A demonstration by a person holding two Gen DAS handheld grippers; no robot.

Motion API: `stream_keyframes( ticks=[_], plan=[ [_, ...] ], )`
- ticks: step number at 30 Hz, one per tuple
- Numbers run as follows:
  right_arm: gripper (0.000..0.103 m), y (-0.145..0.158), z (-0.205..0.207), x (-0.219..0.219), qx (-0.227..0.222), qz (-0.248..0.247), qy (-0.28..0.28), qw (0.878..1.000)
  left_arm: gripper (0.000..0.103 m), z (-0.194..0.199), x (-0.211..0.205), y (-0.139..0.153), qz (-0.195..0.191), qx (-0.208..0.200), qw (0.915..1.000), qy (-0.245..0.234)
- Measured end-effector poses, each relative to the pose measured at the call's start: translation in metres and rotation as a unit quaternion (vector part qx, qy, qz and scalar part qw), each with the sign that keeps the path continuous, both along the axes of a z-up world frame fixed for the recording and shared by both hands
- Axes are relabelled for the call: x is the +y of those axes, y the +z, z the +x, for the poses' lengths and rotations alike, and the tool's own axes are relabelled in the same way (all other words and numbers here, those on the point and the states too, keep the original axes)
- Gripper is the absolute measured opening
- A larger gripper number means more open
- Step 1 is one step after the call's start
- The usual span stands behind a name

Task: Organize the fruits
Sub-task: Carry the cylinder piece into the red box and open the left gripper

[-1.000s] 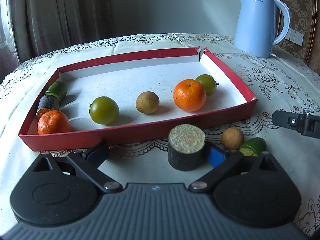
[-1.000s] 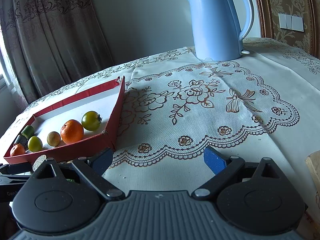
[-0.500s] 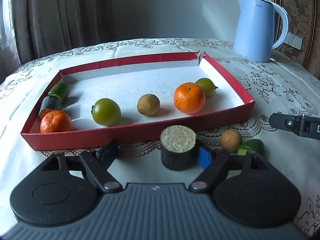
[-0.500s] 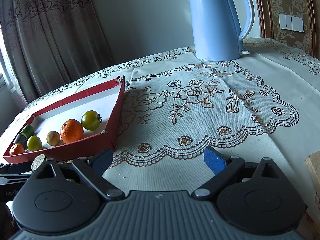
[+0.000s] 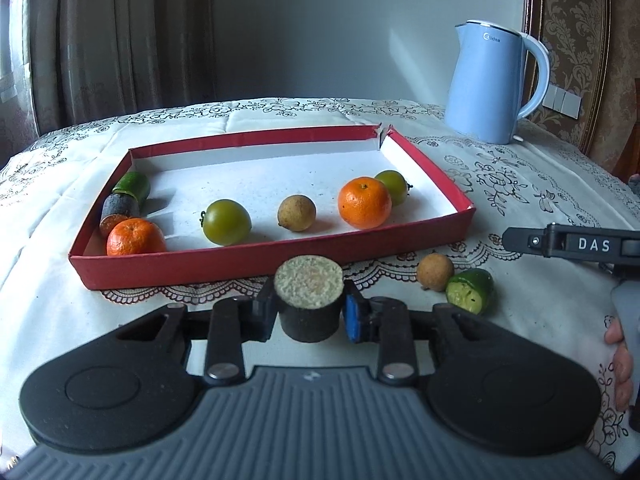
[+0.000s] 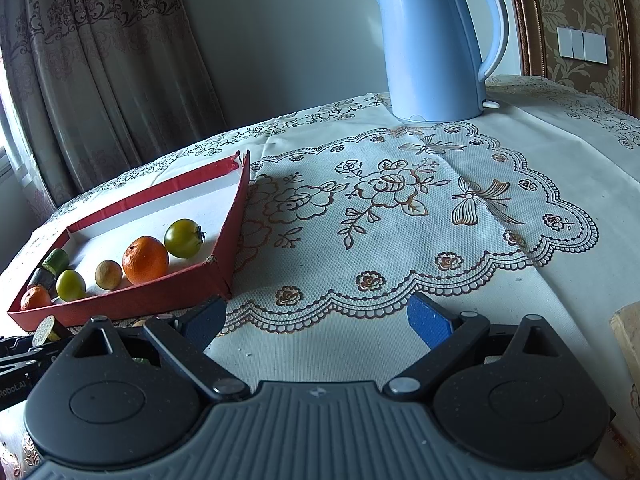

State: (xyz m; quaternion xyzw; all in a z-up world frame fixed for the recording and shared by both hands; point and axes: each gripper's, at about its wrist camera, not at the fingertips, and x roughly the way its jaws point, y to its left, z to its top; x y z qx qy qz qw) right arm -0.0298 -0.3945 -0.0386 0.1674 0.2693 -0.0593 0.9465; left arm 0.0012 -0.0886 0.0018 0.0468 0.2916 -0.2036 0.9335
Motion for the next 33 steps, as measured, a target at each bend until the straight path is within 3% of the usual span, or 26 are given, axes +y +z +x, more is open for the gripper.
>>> stream_keyframes(
  ticks=[3,7,10,14,16,18,20,23,29,33],
  plan=[
    [0.098,0.0,0.0,0.0,0.0,-0.001,0.0,1.0,0.03,-0.002,0.016,0.016,-0.01,-0.02,0.9996,0.015],
    [0.098,0.0,0.0,0.0,0.0,0.0,0.0,1.0,0.03,0.027,0.031,0.043,-0.009,-0.051,0.9971,0.056],
    [0.098,0.0,-0.001,0.0,-0.001,0.002,0.0,1.0,0.03,0.062,0.037,0.05,-0.012,-0.038,0.9956,0.085],
    [0.098,0.0,-0.001,0.0,-0.002,0.003,0.0,1.0,0.03,0.093,0.035,0.041,0.014,-0.029,0.9931,0.113],
    [0.098,0.0,-0.001,0.0,-0.002,0.003,0.0,1.0,0.039,0.101,0.037,0.034,0.013,-0.019,0.9921,0.124],
    [0.098,0.0,-0.001,0.0,-0.002,0.003,0.0,1.0,0.089,0.098,0.044,0.032,-0.003,-0.02,0.9907,0.135],
    [0.098,0.0,-0.001,-0.001,-0.002,0.003,0.0,1.0,0.103,0.085,0.049,0.035,-0.01,-0.047,0.9879,0.147],
    [0.098,0.0,-0.001,0.0,-0.001,0.002,0.0,1.0,0.103,0.06,0.056,0.042,-0.01,-0.065,0.9889,0.133],
    [0.098,0.0,-0.001,0.0,-0.002,0.003,0.0,1.0,0.103,0.009,0.088,0.027,-0.021,-0.051,0.988,0.145],
    [0.098,0.0,-0.002,0.0,-0.007,0.004,0.008,1.0,0.103,-0.006,0.098,0.013,0.003,-0.052,0.9853,0.163]
  ],
)
